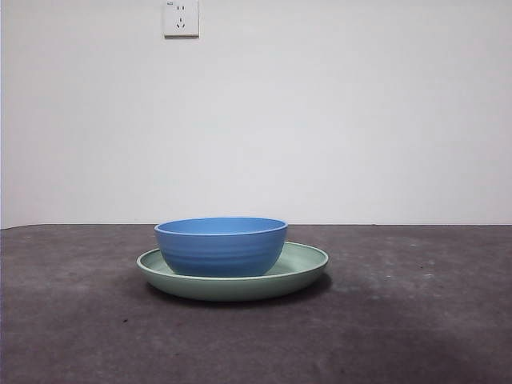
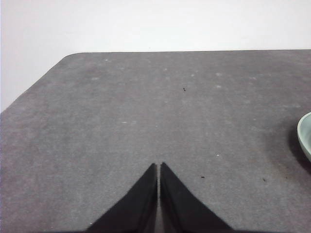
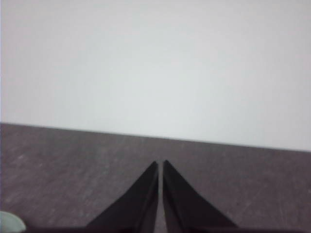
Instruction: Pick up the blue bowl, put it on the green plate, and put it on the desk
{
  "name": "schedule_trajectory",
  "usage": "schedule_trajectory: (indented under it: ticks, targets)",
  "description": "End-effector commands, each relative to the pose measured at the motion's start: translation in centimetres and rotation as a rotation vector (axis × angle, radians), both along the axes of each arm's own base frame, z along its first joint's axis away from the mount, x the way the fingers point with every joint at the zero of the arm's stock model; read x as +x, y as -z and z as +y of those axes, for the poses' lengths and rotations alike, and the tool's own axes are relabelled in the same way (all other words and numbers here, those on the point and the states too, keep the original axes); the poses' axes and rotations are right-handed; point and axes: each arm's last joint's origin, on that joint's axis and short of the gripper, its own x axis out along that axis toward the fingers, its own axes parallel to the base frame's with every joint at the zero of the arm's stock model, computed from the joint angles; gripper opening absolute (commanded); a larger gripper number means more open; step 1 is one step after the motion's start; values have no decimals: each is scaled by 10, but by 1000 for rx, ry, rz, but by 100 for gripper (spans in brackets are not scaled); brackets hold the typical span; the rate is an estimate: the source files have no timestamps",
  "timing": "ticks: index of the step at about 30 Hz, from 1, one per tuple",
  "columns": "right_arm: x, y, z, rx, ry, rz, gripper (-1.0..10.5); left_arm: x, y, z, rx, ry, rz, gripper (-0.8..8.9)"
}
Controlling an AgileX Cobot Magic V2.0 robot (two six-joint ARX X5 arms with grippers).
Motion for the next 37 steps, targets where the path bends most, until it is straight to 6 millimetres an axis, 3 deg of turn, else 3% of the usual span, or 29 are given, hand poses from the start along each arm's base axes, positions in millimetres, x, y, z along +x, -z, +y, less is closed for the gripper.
schedule_trajectory:
  ticks: [1,8,15,29,37]
  targets:
    - [-1,25,0,-6,7,-38,11,1,8,0,-6,-5,27,10]
    - [-4,80,0,-4,7,-14,11,1,8,0,-6,-5,27,10]
    - [-2,111,0,25,5,23,11,1,8,0,-6,-5,27,10]
    - [-2,139,-2,52,73,240,11,1,8,0,-6,-5,27,10]
    - [-2,138,-2,55,82,225,11,1,8,0,-6,-5,27,10]
